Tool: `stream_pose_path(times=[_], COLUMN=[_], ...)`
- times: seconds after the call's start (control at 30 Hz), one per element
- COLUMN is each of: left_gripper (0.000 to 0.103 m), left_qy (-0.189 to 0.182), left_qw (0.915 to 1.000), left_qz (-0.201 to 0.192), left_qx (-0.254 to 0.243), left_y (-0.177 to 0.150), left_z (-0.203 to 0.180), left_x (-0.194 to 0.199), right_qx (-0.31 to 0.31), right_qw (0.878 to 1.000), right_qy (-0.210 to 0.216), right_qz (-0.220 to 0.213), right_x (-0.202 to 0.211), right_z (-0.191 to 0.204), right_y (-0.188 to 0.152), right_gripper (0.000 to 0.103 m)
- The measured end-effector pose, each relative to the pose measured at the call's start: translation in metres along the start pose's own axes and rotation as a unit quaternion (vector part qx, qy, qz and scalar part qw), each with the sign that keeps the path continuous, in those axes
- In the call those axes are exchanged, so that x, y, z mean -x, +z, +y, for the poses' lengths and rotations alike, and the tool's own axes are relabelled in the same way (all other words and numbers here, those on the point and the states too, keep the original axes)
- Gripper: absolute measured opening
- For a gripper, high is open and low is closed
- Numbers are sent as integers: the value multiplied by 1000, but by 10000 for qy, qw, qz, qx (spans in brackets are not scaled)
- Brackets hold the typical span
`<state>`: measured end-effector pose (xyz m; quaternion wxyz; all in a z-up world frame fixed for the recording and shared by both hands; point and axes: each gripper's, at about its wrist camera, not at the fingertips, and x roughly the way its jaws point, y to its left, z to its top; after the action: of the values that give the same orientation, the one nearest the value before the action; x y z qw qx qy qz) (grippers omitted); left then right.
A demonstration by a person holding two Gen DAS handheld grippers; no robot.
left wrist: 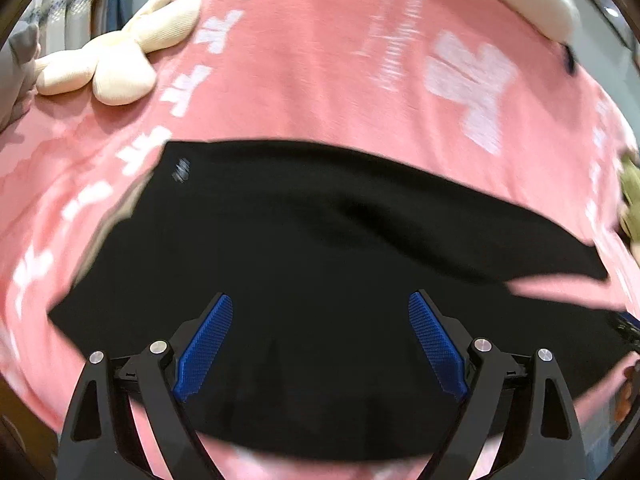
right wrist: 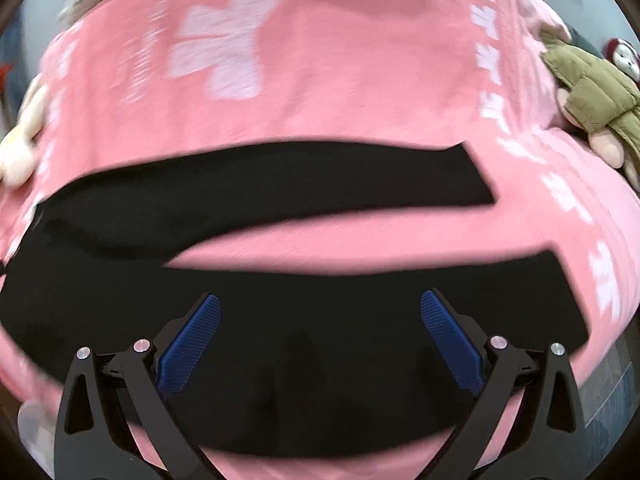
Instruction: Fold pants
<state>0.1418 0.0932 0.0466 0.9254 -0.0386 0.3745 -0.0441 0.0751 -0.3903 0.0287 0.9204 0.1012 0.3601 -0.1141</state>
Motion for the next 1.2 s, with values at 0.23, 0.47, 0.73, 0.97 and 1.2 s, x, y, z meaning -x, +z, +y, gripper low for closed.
stream_pose_path(times=[0.23,0.47,0.73,0.97,1.2], left_gripper=[88,87,27,5,5], left_qy=[828,676,1045,288,-434], left_qw=[9953,9720,9880,9928,9935], left_qz=[186,869,840,140,-308], left_qx=[457,2077,773,1155,1010], left_y=[109,146,164,173,136], left_z=[89,172,123,123,131], left_x=[-103,-193,-222,-132,8], right_qx=[-519,-658,-629,-530,-243], right_qw=[9978,9931,9959,9977,9948], right_qy=[-257,-492,-205,237,552], right_qz=[332,834,617,-361,-823], right_x=[-106,-185,-173,-82,33], right_z=[-95,-113,-101,-83,-101], right_y=[88,115,122,132,91], right_gripper=[82,85,12,10,10])
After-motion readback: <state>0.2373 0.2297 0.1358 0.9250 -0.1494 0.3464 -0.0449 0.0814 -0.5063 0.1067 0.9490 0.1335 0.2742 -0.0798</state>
